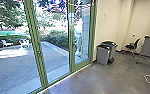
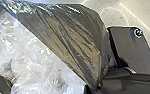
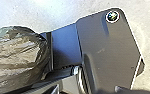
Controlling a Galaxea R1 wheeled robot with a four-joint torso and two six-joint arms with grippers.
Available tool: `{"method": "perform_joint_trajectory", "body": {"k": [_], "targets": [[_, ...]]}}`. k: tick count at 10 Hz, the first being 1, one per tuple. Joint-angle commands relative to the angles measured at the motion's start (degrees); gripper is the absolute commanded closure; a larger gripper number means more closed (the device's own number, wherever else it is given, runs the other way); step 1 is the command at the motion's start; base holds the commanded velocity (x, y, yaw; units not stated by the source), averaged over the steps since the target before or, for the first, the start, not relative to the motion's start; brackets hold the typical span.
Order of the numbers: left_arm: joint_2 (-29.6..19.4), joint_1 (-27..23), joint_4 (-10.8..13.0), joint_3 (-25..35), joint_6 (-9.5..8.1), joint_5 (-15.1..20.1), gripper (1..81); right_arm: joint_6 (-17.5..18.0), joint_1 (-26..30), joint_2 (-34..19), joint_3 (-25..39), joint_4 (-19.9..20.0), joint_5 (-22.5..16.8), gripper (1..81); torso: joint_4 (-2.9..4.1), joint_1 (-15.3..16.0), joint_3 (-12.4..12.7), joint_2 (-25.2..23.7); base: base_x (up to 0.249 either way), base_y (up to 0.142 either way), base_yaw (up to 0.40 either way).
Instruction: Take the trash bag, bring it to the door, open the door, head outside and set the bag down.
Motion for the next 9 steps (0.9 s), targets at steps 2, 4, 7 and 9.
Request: {"method": "perform_joint_trajectory", "body": {"k": [2, 4, 7, 9], "targets": [[0.30, -3.39, 0.64, -0.10, 0.87, 2.93, 81.1, -0.23, 2.82, 0.11, 0.07, 0.05, -3.01, 1.0, 0.00, -0.02, 0.00, 0.00, 0.160, 0.000, 0.000], [0.22, -3.39, 0.64, -0.11, 0.87, 2.93, 81.1, -0.23, 2.82, 0.28, 0.07, 0.05, -3.01, 1.0, 0.00, -0.02, 0.00, 0.00, 0.160, 0.000, 0.000], [0.30, -3.39, 0.64, -0.10, 0.96, 2.93, 81.1, -0.23, 2.82, 0.28, 0.07, 0.05, -3.01, 1.0, 0.00, -0.02, 0.00, 0.00, 0.159, 0.000, 0.000], [0.30, -3.48, 0.64, -0.19, 0.96, 2.93, 81.1, -0.23, 2.91, 0.37, 0.07, -0.04, -3.01, 1.0, 0.00, -0.02, 0.00, 0.00, 0.159, -0.063, 0.000]]}}
